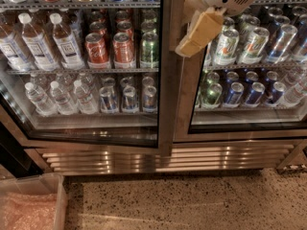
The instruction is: Open left fridge door
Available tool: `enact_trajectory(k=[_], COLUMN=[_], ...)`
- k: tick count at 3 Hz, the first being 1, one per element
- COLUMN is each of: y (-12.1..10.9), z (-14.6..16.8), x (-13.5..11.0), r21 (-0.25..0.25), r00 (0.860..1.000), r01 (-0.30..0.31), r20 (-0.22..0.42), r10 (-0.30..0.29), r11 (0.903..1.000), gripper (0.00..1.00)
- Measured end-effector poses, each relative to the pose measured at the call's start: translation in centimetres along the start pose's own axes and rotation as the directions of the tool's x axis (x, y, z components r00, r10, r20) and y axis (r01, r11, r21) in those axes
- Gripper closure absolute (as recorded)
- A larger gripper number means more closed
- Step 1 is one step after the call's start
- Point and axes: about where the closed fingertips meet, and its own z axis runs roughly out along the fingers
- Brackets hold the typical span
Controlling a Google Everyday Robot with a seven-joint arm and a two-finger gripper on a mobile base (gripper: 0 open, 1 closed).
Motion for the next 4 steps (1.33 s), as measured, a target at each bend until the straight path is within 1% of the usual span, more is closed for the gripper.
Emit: enact_trajectory(k=[1,2,3,4], y=[2.5,4.5,4.7,4.7], z=[-1.5,-3.0,-3.2,-3.2], x=[-0.2,-0.4,-0.2,-0.2], r21=[0.009,0.040,0.042,0.042], r00=[0.997,0.991,0.990,0.990], r01=[-0.034,-0.053,-0.062,-0.062], r20=[0.067,0.127,0.131,0.131], r10=[0.033,0.048,0.056,0.056], r11=[0.9994,0.9978,0.9972,0.9972], gripper=[0.39,0.30,0.27,0.19])
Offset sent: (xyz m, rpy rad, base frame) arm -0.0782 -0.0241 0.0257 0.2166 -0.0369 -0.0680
